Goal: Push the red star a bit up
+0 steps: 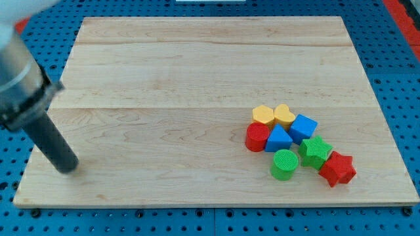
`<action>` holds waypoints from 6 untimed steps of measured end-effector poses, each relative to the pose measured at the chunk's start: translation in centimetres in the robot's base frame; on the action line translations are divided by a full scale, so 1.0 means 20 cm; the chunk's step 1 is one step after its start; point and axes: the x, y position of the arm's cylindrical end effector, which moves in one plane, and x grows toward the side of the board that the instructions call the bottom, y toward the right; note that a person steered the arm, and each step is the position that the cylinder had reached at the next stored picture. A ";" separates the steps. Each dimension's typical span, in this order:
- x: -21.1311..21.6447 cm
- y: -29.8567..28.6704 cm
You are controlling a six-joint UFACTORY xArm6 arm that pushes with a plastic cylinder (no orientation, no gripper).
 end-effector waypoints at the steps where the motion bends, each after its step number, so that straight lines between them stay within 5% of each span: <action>1: 0.20 0.09; 2: 0.21 0.33; 4: 0.21 1.76; 5: 0.15 2.08; 6: 0.05 2.03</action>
